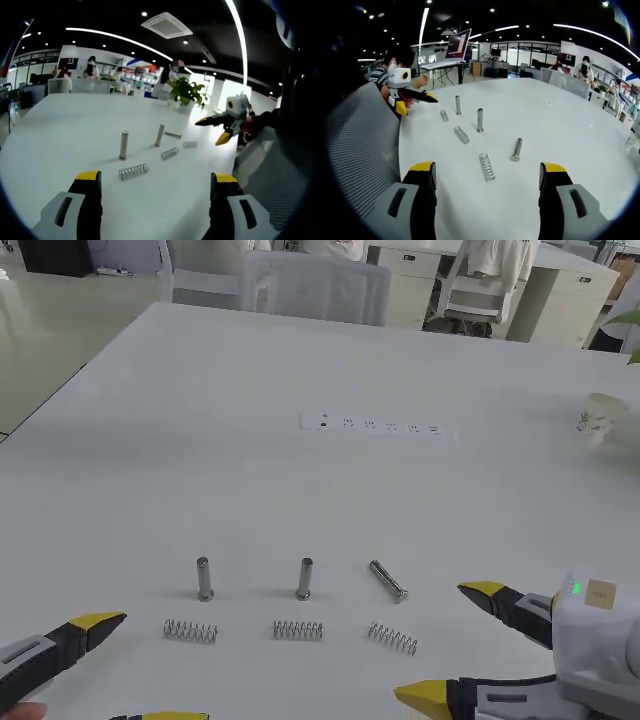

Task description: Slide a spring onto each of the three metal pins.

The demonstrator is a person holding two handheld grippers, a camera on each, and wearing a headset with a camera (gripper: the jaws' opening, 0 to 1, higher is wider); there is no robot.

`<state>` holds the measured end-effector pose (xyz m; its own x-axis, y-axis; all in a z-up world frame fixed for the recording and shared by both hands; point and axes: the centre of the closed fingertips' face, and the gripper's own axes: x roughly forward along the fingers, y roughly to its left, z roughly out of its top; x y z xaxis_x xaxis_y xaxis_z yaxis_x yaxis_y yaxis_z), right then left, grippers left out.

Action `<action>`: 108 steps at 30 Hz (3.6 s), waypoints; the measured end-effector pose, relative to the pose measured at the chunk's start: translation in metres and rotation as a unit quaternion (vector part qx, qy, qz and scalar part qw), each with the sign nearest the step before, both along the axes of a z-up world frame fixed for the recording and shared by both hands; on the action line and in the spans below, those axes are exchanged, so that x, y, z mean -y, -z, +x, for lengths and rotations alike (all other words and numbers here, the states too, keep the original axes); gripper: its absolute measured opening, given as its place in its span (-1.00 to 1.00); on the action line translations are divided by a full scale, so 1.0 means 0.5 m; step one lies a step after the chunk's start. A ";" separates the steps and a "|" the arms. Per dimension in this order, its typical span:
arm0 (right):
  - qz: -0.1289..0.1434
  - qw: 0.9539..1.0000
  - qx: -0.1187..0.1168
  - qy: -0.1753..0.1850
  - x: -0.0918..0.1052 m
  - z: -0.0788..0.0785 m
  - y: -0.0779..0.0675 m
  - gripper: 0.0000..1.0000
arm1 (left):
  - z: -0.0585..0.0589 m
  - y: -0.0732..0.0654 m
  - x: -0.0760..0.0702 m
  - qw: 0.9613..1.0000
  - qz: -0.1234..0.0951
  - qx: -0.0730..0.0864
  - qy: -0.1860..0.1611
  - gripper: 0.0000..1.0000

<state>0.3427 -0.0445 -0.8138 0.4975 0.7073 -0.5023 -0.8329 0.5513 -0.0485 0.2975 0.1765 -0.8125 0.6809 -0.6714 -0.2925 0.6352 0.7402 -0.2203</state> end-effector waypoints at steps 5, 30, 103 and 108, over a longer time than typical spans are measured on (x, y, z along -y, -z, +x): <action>0.000 1.000 0.004 0.004 0.003 0.005 -0.005 0.69 | 0.001 -0.001 -0.002 1.000 -0.001 0.001 -0.001 0.72; -0.027 0.999 0.031 -0.014 -0.023 0.079 -0.044 0.64 | -0.001 -0.003 -0.006 1.000 -0.001 0.003 -0.003 0.72; -0.131 0.982 -0.117 0.063 -0.068 0.216 0.091 -0.78 | -0.007 0.004 -0.022 1.000 0.007 -0.007 -0.012 0.67; -0.140 0.981 -0.119 0.068 -0.069 0.222 0.093 -0.81 | -0.007 0.004 -0.024 1.000 0.007 -0.008 -0.014 0.66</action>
